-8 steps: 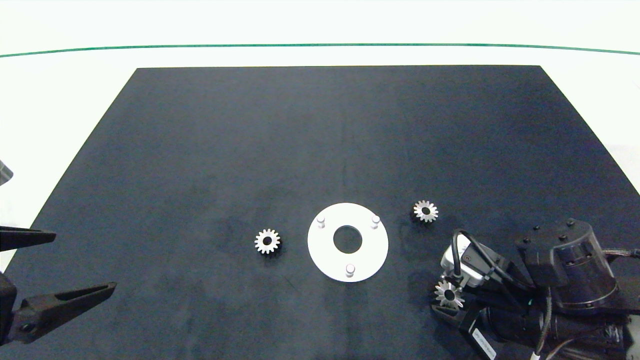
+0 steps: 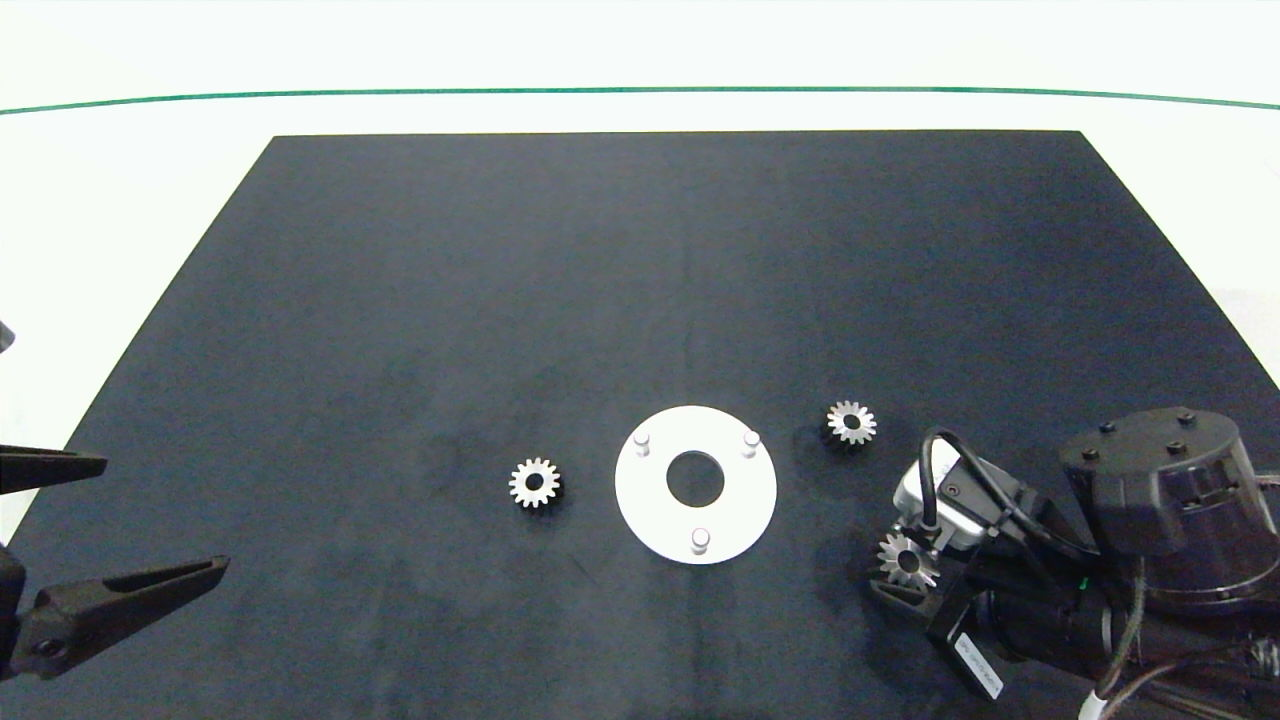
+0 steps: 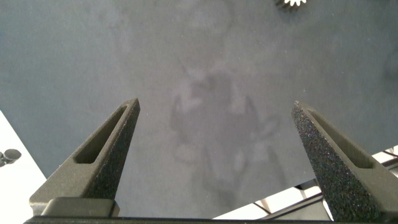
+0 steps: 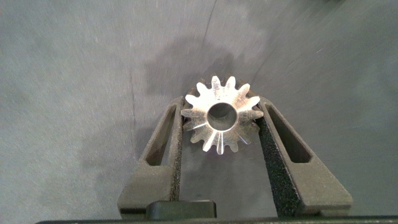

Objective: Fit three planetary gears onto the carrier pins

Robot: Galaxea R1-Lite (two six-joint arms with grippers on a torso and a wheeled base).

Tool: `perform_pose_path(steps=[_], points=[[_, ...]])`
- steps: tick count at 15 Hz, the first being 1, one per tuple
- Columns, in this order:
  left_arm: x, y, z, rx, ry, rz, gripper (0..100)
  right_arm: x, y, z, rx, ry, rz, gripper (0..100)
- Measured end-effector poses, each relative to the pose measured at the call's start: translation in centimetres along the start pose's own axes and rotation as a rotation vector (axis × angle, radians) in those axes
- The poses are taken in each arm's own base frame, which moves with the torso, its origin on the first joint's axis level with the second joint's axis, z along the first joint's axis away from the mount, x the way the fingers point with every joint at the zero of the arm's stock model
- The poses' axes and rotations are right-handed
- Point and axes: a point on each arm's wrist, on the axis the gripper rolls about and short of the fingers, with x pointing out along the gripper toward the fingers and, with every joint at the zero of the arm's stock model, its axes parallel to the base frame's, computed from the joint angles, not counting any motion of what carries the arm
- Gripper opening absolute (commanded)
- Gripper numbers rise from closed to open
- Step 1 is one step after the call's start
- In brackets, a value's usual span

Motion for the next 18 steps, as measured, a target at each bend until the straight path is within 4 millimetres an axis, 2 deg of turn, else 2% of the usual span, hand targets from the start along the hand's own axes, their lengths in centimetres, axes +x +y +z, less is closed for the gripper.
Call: perform_pose_path(steps=[2, 6, 9, 15, 18], points=[[-0.1, 0.0, 0.0, 0.000, -0.006, 0.001, 100, -0.5, -0.1, 1.2, -0.017, -0.002, 0.000, 10], [-0.7, 0.0, 0.0, 0.000, -0.005, 0.001, 100, -1.5, -0.1, 5.9, -0.053, -0.046, 0.033, 10], [-1.2, 0.2, 0.2, -0.005, -0.015, 0.011, 100, -0.8, 0.9, 8.2, -0.091, -0.051, 0.076, 10], [-2.5, 0.4, 0.1, -0.001, -0.012, 0.029, 100, 1.8, 3.3, 9.4, -0.143, -0.014, 0.130, 10], [-3.2, 0.4, 0.2, -0.002, -0.035, 0.036, 100, 2.3, 4.1, 10.2, -0.164, -0.004, 0.149, 10]])
